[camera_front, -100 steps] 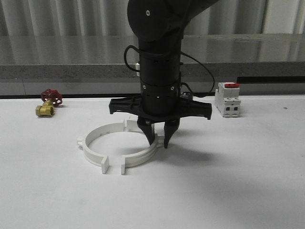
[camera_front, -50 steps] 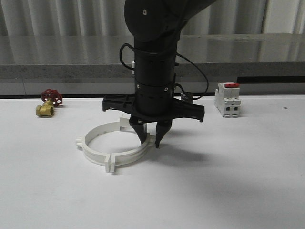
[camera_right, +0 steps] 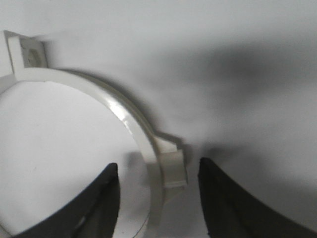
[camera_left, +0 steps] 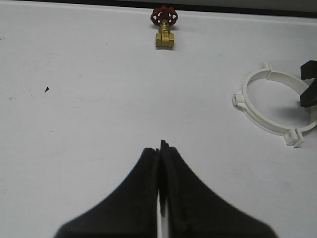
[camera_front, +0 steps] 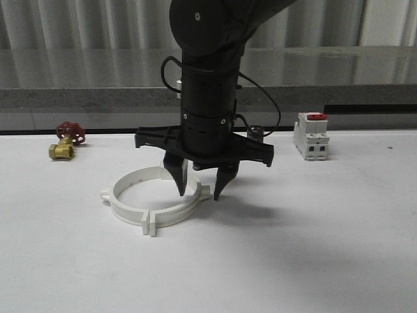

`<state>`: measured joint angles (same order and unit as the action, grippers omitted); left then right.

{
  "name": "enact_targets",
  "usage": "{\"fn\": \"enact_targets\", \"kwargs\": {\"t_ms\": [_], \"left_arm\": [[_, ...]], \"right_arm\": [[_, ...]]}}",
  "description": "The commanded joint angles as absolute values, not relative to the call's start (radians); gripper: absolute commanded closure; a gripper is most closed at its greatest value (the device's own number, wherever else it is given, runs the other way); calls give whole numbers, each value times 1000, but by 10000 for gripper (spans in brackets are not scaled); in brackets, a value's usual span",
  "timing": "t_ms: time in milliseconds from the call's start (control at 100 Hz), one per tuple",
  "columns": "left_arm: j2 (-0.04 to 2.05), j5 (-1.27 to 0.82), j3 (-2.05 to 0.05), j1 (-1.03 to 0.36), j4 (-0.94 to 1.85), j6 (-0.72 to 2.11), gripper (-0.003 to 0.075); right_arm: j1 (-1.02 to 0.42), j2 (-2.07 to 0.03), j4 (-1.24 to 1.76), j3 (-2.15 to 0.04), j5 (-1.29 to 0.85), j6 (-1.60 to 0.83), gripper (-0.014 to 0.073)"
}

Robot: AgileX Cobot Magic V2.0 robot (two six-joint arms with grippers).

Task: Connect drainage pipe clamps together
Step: 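Open the right gripper and raise it away from the joined ring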

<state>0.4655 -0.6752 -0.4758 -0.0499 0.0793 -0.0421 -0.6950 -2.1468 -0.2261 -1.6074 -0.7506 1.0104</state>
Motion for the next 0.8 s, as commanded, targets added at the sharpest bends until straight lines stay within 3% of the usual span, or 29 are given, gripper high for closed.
{"fn": "enact_targets", "kwargs": {"t_ms": [0,350,790], "left_arm": [[469,-608,-503,-49,92,-42,741],[469,-608,-503,-49,92,-42,741],[469,-608,-503,-49,92,-42,741]], "right_arm": [[-696,-2088,-239,-1637,-721,1011,130],[-685,-2028,-261,-1637,-757,847,134],[-593,-1719,-411,-1538,-874,589,134]]}}
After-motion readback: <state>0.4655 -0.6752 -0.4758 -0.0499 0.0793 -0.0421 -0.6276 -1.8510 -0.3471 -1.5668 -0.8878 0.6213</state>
